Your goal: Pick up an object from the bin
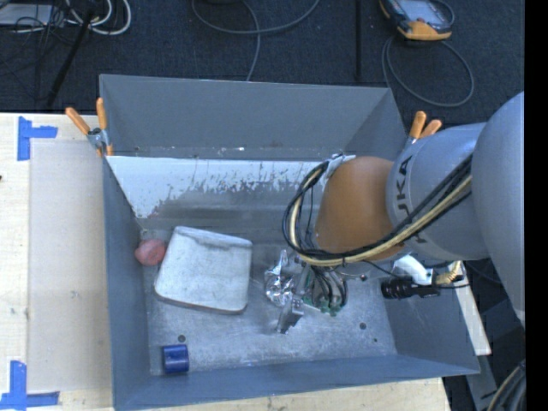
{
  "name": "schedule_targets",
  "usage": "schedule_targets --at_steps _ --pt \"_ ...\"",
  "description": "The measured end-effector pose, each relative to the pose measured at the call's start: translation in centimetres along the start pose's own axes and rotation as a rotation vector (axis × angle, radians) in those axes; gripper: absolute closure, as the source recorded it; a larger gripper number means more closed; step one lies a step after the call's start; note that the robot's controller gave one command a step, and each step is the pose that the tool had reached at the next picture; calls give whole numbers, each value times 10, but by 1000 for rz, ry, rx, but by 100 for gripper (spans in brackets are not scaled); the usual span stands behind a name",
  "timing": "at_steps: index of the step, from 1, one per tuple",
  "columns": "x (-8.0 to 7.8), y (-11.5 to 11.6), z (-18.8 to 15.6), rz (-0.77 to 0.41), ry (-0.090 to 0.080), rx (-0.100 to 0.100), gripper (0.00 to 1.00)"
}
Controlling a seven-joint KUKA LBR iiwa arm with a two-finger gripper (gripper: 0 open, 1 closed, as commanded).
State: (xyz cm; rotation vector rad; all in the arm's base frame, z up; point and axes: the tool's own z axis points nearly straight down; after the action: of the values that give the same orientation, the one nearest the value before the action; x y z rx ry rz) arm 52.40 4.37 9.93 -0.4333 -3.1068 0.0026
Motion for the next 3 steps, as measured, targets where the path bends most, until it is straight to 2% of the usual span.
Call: schedule_targets --at_steps 1,2,3 --pt "-60 -17 26 34 -4 -7 0" --pt "-81 -27 24 23 -7 -9 0" --pt "-98 -44 17 94 -5 -4 0"
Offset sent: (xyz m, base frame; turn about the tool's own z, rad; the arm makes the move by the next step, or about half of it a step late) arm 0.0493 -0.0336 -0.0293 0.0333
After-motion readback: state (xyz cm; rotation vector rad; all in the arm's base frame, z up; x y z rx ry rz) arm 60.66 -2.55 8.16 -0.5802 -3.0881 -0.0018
